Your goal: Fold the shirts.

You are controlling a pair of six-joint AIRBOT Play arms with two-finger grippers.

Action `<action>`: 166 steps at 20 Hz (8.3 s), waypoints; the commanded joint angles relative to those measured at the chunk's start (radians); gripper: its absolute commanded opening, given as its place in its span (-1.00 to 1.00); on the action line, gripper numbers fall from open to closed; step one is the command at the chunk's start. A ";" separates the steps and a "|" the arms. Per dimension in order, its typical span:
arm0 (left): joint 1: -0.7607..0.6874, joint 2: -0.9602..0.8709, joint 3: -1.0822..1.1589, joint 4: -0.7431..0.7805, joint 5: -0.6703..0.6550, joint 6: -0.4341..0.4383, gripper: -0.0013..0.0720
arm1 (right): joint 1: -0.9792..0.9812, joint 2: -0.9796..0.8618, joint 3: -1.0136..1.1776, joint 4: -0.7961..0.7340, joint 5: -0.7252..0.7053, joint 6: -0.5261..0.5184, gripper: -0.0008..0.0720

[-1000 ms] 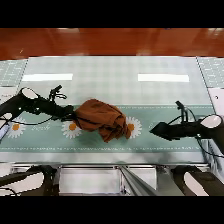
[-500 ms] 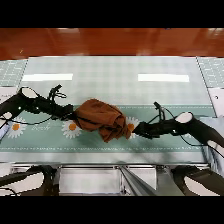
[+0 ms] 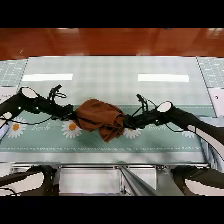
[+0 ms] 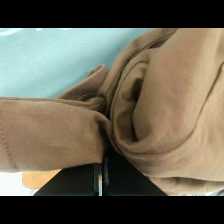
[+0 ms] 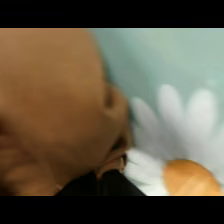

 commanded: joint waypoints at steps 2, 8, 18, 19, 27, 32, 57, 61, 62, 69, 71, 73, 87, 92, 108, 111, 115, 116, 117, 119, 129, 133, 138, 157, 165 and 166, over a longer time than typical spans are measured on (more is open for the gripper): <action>0.029 0.042 0.044 0.000 -0.006 0.005 -0.91 | -0.047 0.032 0.130 -0.152 0.107 0.040 -0.90; 0.136 0.182 0.412 -0.118 -0.043 0.025 -0.91 | -0.335 0.231 0.648 -0.526 0.303 0.276 -0.90; 0.208 0.451 1.002 -0.213 -0.026 0.019 -0.91 | -0.360 0.480 1.381 -0.808 0.543 0.325 -0.90; 0.226 0.500 1.002 -0.206 -0.027 0.019 -0.91 | -0.360 0.533 1.382 -0.826 0.549 0.325 -0.90; 0.315 0.829 1.002 -0.114 -0.033 -0.013 -0.91 | -0.360 0.776 1.381 -0.908 0.688 0.364 -0.90; 0.315 0.839 0.964 -0.095 -0.122 -0.061 -0.91 | -0.360 0.783 1.298 -0.899 0.761 0.385 -0.90; 0.022 -0.388 0.782 -0.310 0.411 0.197 -0.69 | -0.438 -0.337 0.943 -0.500 -0.004 0.241 -0.68; 0.083 -0.375 0.822 -0.230 0.193 0.136 0.42 | -0.483 -0.331 1.025 -0.490 0.135 0.233 0.15; 0.128 -0.362 0.857 -0.160 0.109 0.055 0.42 | -0.519 -0.319 1.084 -0.491 0.222 0.233 0.15; 0.446 -0.087 0.556 0.094 -0.287 -0.151 0.41 | -0.769 -0.052 0.863 -0.525 0.558 0.235 0.13; 0.480 0.032 0.265 0.095 -0.255 -0.146 0.41 | -0.770 0.084 0.561 -0.482 0.435 0.200 0.13; 0.491 0.078 0.064 0.095 -0.263 -0.109 0.41 | -0.771 0.217 0.300 -0.362 0.322 0.090 0.13; 0.409 0.088 -0.260 0.011 -0.072 -0.038 0.41 | -0.843 0.416 0.005 -0.292 0.347 -0.006 0.13; 0.315 0.088 -0.263 -0.103 0.057 -0.038 0.41 | -0.844 0.416 0.005 -0.293 0.340 -0.006 0.13; 0.290 0.190 -0.238 -0.136 0.042 0.045 -0.91 | -1.016 0.166 -0.079 -0.384 0.336 0.038 0.13; 0.290 0.190 -0.238 -0.136 0.043 0.045 -0.91 | -1.016 0.069 -0.079 -0.293 0.307 -0.009 0.13; 0.290 0.190 -0.238 -0.136 0.049 0.044 -0.91 | -1.003 0.030 -0.077 -0.211 0.275 -0.061 0.13; 0.290 0.190 -0.238 -0.136 0.053 0.044 -0.91 | -0.969 0.030 -0.069 -0.211 0.259 -0.060 0.13; 0.290 0.190 -0.238 -0.136 0.054 0.044 -0.91 | -0.922 0.030 -0.055 -0.210 0.243 -0.058 0.13; 0.290 0.190 -0.238 -0.136 0.053 0.045 -0.91 | -0.830 0.026 -0.016 -0.212 0.196 -0.024 0.13; 0.290 0.194 -0.180 -0.137 0.038 0.045 -0.91 | -0.668 -0.019 0.180 -0.337 0.252 0.066 -0.90; 0.290 0.229 0.104 -0.233 0.003 0.058 -0.91 | -0.668 0.080 0.542 -0.430 0.359 0.129 -0.90; 0.290 0.286 0.552 -0.233 0.050 0.015 -0.92 | -0.667 0.152 1.117 -0.550 0.375 0.251 -0.90; 0.091 0.869 1.105 0.438 -0.288 -0.239 -0.91 | -0.668 0.839 1.304 -0.905 0.690 0.338 -0.90; 0.042 0.749 0.733 0.462 -0.337 -0.239 -0.91 | -0.668 0.822 0.855 -0.766 0.619 0.299 -0.90; 0.042 0.693 0.686 0.446 -0.277 -0.224 -0.91 | -0.668 0.778 0.802 -0.738 0.581 0.274 -0.90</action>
